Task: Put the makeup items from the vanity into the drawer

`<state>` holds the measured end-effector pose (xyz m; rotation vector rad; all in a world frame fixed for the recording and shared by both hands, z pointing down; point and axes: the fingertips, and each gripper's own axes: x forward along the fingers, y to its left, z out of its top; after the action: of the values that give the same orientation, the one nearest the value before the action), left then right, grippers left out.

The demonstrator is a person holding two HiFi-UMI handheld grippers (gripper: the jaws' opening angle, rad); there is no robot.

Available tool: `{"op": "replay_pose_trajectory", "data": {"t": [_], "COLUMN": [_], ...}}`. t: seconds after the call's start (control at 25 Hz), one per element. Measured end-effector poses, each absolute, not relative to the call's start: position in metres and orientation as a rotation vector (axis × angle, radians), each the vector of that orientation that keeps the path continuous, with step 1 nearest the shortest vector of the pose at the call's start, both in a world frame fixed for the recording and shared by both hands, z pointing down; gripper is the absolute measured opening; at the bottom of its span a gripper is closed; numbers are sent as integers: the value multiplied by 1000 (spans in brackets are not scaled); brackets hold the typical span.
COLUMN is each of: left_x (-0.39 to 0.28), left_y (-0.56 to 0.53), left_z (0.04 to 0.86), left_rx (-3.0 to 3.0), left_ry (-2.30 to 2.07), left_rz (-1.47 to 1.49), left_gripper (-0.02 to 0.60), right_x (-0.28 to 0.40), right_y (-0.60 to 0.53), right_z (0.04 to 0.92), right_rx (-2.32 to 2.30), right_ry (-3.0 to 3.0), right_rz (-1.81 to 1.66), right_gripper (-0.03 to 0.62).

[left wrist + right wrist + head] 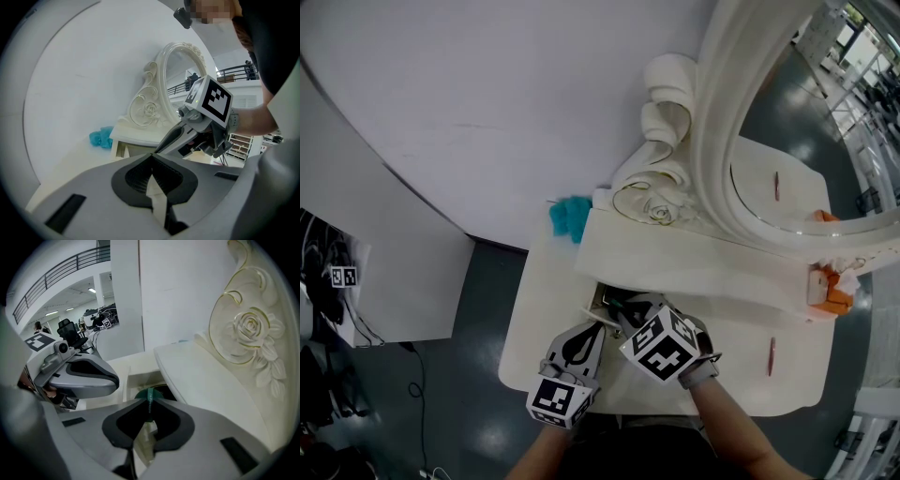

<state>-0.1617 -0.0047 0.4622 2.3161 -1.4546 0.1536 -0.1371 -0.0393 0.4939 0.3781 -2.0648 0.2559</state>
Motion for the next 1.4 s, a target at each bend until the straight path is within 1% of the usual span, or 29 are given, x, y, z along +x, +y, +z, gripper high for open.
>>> {"op": "replay_pose_trajectory", "data": {"t": [0.04,0.24,0.56,0.72,0.84,0.96,1.2,1.4], "left_x": [-162,-163,-160,-157,-153,-148,-140,-130], "left_y": [-4,-1,4,6,8,9,14,17], "left_z": [462,461,459,459,458,456,453,453], "left_rx": [2316,2319,2331,2339,2350,2362,2383,2400], "left_ry": [-1455,-1458,-1449,-1440,-1429,-1418,-1398,-1372], "left_rz": [153,148,147,153,153,149,150,151], "left_gripper": [13,14,13,14,14,14,14,14], "right_x": [-137,-136,-132,-128,-125,-123,-124,-118], "right_y": [-40,-43,-41,-37,-33,-29,-22,-17], "right_z": [493,491,485,483,481,479,464,460], "right_rx": [385,411,452,462,471,479,489,497], "right_ry": [-2066,-2070,-2077,-2084,-2089,-2102,-2193,-2204], "right_rz": [258,270,250,238,228,225,230,209], "right_gripper": [30,84,94,88,54,37,21,21]}}
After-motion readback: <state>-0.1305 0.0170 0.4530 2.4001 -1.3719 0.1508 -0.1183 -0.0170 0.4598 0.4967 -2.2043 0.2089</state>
